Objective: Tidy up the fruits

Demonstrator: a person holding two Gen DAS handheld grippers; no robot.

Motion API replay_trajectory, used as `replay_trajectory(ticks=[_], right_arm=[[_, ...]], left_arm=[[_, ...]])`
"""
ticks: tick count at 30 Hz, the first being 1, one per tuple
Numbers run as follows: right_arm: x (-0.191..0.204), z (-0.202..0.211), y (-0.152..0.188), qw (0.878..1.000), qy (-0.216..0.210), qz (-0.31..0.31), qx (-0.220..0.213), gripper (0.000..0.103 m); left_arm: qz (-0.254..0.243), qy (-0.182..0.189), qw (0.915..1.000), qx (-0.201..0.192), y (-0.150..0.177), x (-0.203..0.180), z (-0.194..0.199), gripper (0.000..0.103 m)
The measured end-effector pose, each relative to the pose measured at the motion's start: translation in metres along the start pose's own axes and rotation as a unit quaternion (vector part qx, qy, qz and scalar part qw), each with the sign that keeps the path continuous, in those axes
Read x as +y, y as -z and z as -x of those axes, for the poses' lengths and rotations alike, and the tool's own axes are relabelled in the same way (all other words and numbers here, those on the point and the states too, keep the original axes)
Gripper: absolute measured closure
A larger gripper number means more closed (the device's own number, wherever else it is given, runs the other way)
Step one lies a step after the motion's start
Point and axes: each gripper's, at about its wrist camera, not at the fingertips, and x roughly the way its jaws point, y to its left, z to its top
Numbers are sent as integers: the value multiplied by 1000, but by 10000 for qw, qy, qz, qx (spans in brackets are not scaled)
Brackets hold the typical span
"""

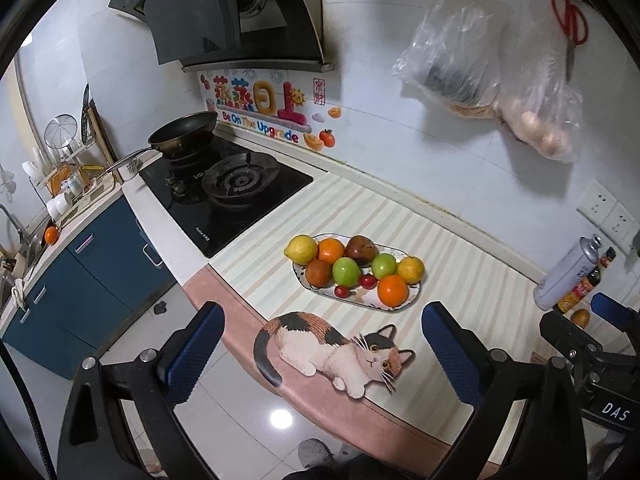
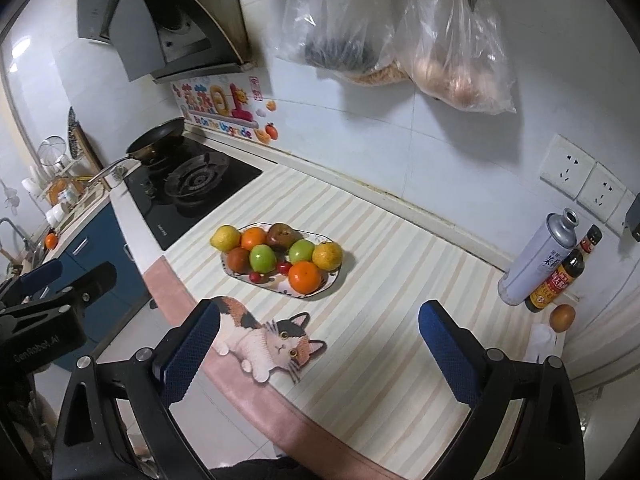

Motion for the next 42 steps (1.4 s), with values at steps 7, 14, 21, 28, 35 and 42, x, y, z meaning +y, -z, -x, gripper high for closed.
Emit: replay_trajectory(ticks=[7, 14, 21, 28, 35, 42], right_arm=[[-6, -44, -15, 9998, 114, -39, 159, 1], [-10, -78, -21, 9991, 184, -98, 372, 1], [-11, -101, -21, 9981, 219, -88, 578, 1], [-11, -108, -22, 9977, 243, -68, 623, 1], [-8, -108, -23, 9980, 227, -76, 586, 1], [-6, -106, -24, 9983, 203, -117, 535, 1]], left_arm=[[-22, -135, 9998, 176, -11, -4, -36, 2], [-30, -147, 9990, 412, -16, -7, -68, 2], [-24, -177, 9979, 619, -17, -8, -92, 2], [-13, -161, 9975, 694, -19, -7, -102, 2], [-7, -178, 9978, 637, -21, -5, -103, 2], [1, -275, 9985, 464, -25, -3, -97, 2]])
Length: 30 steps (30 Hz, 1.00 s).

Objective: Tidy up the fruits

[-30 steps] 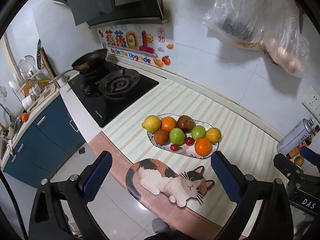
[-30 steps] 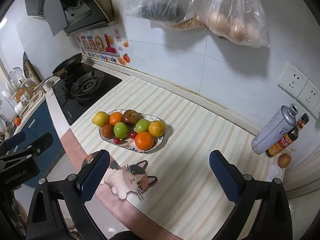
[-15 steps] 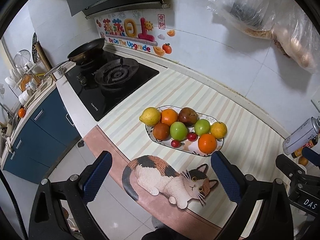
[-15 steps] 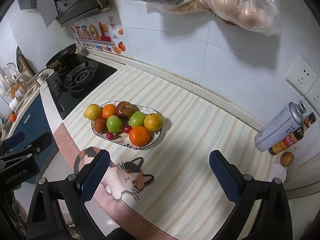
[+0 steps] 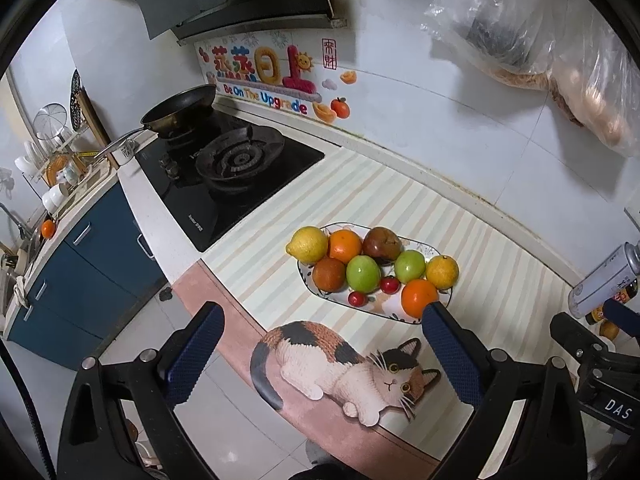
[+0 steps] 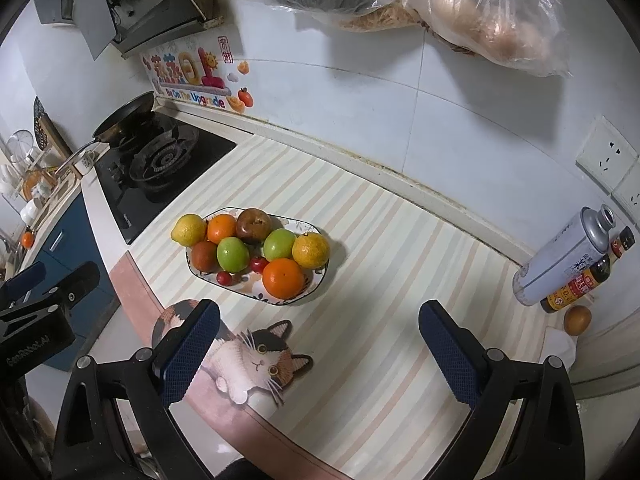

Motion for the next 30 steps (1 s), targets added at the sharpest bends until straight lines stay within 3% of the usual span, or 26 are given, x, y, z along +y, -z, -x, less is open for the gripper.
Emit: replay_trajectory(ticks=[30], right_arm=[[-1, 8, -2, 10000, -34, 42, -69, 1]], left_arm=[[-48, 55, 9999, -123, 1, -2, 13, 1]])
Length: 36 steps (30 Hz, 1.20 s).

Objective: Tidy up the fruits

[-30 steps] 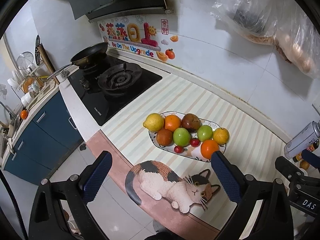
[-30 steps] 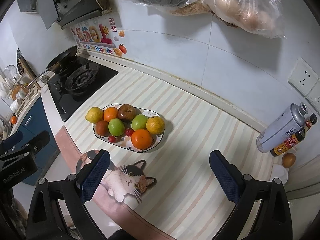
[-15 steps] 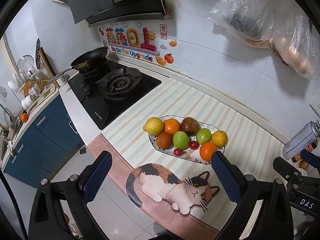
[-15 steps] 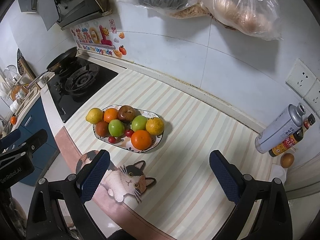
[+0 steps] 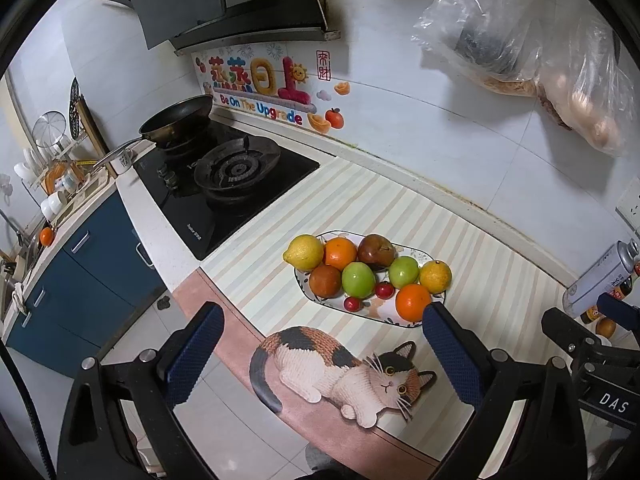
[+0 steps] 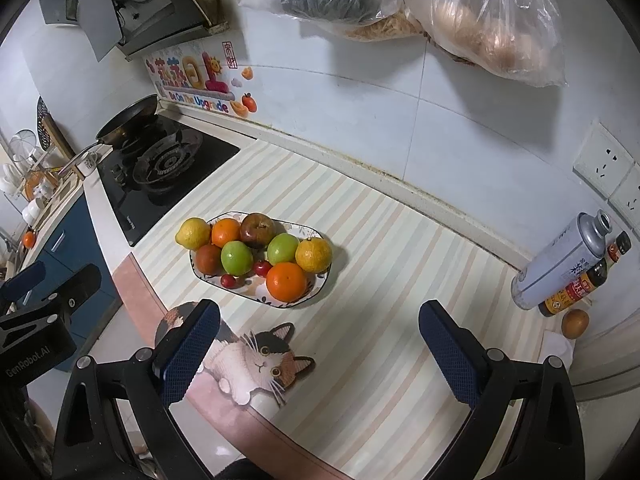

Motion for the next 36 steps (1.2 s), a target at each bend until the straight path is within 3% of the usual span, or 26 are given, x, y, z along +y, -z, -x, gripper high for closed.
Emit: replay_trajectory(ticks=[36], right_arm=[[4, -1, -4, 9999, -60, 103, 29, 1]], left_arm=[[51, 24, 10000, 36, 6, 0, 2, 1]])
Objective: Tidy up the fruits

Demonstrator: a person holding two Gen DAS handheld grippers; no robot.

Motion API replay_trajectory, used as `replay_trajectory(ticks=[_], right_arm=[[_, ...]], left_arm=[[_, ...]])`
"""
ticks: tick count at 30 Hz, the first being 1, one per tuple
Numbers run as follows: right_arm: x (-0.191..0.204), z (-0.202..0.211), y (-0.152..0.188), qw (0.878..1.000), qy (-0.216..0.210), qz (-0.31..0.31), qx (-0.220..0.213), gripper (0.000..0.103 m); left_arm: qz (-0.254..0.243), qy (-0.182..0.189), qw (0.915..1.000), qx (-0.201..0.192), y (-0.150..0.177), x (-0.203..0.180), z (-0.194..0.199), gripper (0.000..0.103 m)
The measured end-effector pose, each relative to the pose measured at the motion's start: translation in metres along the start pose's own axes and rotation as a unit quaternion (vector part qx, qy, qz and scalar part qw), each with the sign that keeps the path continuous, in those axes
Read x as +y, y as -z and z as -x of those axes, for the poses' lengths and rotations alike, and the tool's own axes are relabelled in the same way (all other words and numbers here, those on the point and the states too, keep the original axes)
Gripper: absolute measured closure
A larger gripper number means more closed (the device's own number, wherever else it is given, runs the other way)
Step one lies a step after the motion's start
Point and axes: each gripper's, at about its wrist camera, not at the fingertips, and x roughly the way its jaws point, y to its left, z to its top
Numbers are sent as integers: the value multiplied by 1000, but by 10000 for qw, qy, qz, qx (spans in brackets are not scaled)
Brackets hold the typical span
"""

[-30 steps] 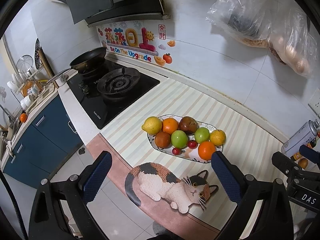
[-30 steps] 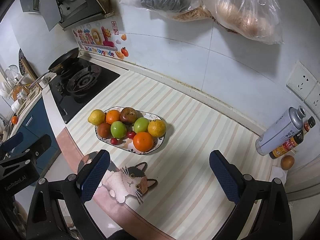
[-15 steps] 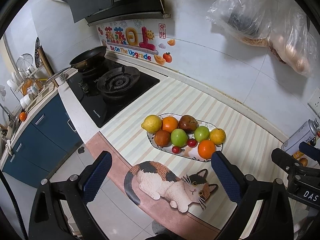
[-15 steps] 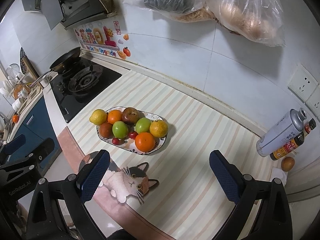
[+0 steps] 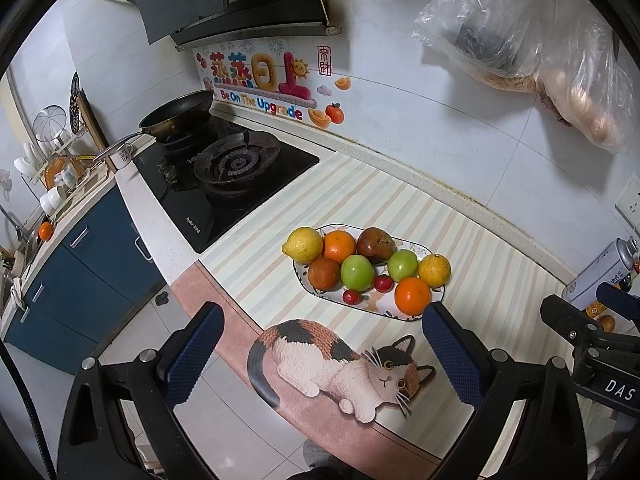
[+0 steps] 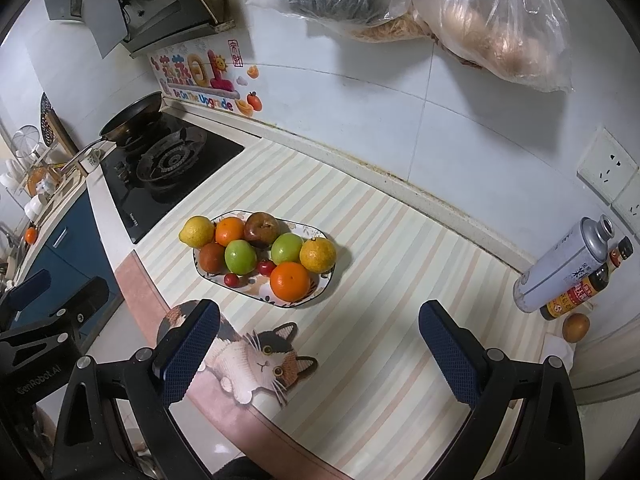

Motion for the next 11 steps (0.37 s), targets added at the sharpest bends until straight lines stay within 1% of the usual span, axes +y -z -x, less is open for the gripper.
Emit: replay_trajectory(ticks=[11], right_arm=[[-1, 0, 0, 10000, -20, 18, -19, 1]], left_arm=[[2, -8, 10000, -34, 2, -1, 1, 1]])
